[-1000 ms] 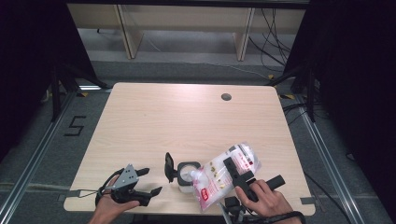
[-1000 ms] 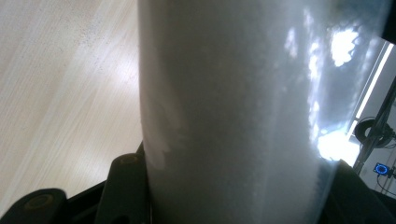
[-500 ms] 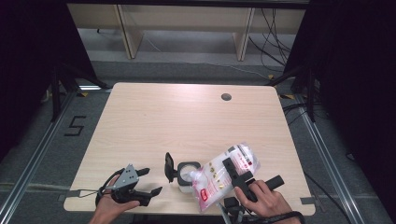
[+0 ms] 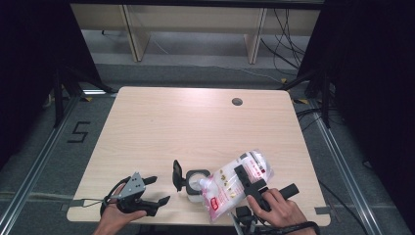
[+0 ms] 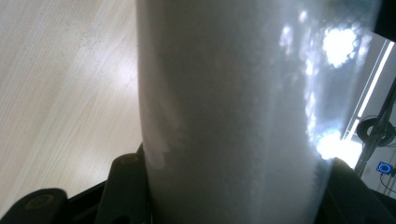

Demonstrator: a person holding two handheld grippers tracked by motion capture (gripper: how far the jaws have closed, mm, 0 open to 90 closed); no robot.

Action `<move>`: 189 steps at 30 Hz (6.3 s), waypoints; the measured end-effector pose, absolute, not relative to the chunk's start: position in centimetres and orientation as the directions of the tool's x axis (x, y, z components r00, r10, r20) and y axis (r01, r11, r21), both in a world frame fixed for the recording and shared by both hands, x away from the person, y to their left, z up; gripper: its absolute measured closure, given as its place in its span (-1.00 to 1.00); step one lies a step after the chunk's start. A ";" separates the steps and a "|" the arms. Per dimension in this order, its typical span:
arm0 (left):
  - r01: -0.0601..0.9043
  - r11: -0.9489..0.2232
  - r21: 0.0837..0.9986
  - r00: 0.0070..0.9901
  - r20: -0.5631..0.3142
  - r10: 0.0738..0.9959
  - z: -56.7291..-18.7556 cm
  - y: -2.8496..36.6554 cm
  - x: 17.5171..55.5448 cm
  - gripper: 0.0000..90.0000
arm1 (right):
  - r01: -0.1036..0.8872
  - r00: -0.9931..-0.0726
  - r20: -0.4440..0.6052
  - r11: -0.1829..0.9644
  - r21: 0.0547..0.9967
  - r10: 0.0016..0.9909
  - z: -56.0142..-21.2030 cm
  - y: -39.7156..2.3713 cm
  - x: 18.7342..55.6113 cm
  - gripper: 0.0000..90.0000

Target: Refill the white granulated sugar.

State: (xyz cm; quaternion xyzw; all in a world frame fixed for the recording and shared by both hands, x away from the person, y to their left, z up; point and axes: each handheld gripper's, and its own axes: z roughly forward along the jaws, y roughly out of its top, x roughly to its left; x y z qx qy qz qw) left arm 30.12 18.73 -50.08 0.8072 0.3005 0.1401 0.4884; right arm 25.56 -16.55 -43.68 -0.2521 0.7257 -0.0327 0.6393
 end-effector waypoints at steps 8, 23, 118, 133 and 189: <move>0.338 -0.353 0.872 0.783 -0.052 0.620 -50.0 18.8 30.1 -0.62 | -0.324 -0.058 -0.907 0.867 -0.379 -0.418 -43.7 -16.5 25.5 0.16; 0.354 -0.334 0.874 0.775 -0.075 0.628 -50.1 18.6 30.0 -0.62 | -0.324 -0.062 -0.910 0.871 -0.371 -0.410 -43.6 -16.5 25.5 0.17; 0.345 -0.343 0.874 0.779 -0.063 0.623 -50.0 18.8 30.1 -0.61 | -0.333 -0.027 -0.887 0.841 -0.426 -0.460 -43.6 -16.3 25.3 0.18; 0.349 -0.345 0.872 0.781 -0.067 0.620 -50.0 18.8 30.1 -0.61 | -0.333 -0.023 -0.880 0.833 -0.442 -0.475 -43.7 -16.2 25.3 0.18; 0.347 -0.339 0.875 0.778 -0.067 0.624 -50.0 18.7 30.2 -0.61 | -0.335 -0.024 -0.881 0.834 -0.439 -0.473 -43.7 -16.1 25.2 0.19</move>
